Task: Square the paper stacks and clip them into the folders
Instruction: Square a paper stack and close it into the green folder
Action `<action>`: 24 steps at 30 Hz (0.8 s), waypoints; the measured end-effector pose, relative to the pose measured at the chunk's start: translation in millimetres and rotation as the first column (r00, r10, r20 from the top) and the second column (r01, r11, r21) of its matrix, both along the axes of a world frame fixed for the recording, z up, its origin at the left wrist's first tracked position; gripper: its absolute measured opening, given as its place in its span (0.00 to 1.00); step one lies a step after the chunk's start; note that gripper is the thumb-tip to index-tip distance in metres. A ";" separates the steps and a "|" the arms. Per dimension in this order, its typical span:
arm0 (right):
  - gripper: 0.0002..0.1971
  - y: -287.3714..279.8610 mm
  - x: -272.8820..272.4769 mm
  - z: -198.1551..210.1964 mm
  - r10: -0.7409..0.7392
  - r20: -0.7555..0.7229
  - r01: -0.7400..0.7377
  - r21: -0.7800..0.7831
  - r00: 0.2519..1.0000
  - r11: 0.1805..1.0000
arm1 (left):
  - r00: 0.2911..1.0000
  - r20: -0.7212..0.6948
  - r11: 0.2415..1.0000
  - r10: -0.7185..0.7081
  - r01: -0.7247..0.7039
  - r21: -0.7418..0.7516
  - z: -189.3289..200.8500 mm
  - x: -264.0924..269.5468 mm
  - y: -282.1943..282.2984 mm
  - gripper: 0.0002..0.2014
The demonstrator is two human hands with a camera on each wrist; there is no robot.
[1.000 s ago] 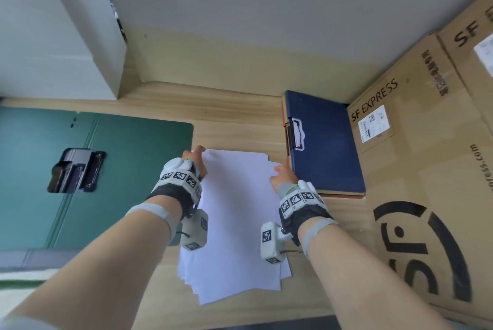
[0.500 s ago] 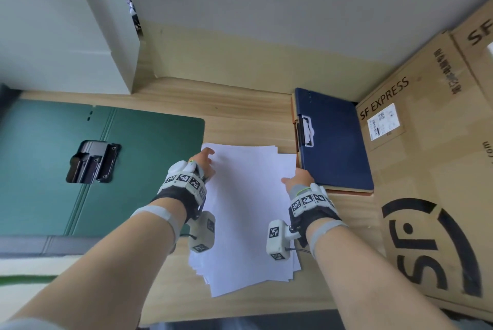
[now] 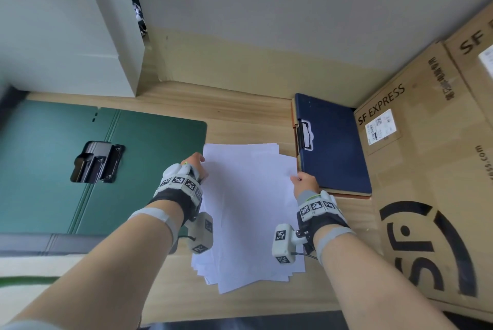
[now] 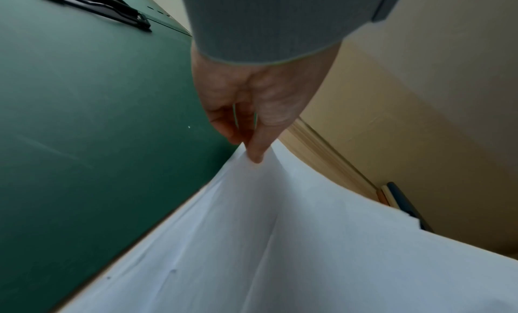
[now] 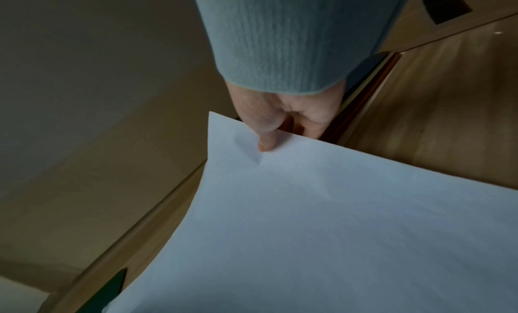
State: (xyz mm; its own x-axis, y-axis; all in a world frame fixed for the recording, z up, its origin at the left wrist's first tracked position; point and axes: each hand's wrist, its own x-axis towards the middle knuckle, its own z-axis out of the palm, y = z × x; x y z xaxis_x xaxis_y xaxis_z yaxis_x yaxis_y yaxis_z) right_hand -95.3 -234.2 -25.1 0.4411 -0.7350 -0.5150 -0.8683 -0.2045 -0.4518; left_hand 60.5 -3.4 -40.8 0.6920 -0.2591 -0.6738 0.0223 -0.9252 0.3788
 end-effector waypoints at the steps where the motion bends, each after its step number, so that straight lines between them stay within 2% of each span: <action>1: 0.09 0.3 -1.0 -0.7 -0.003 0.014 0.003 -0.005 1.000 1.000 | 1.000 0.010 0.999 0.011 -0.011 -0.030 1.3 -0.9 -0.8 0.21; 4: 0.09 0.7 -3.5 -0.9 -0.007 0.040 0.009 -0.040 0.999 0.999 | 0.998 0.054 0.994 0.038 -0.032 -0.106 3.2 -2.9 -2.2 0.13; 8: 0.06 4.8 -5.9 5.9 -0.013 0.118 0.017 -0.030 0.993 0.999 | 0.990 0.079 0.974 0.113 -0.094 -0.206 -2.3 -5.5 -3.2 0.12; 13: 0.14 17.0 -5.6 7.6 -0.015 0.159 0.007 0.054 0.987 0.998 | 0.976 0.002 0.892 0.220 -0.200 -0.404 0.5 -15.2 -14.6 0.13; 20: 0.14 18.2 -4.7 7.9 -0.083 0.131 0.073 0.078 0.988 0.994 | 0.974 0.024 0.896 0.227 -0.200 -0.397 2.2 -14.1 -15.1 0.10; 24: 0.15 17.1 -6.2 0.5 -0.059 0.147 0.039 0.136 0.987 0.990 | 0.960 -0.061 0.834 0.273 -0.268 -0.483 -2.1 -13.9 -18.9 0.08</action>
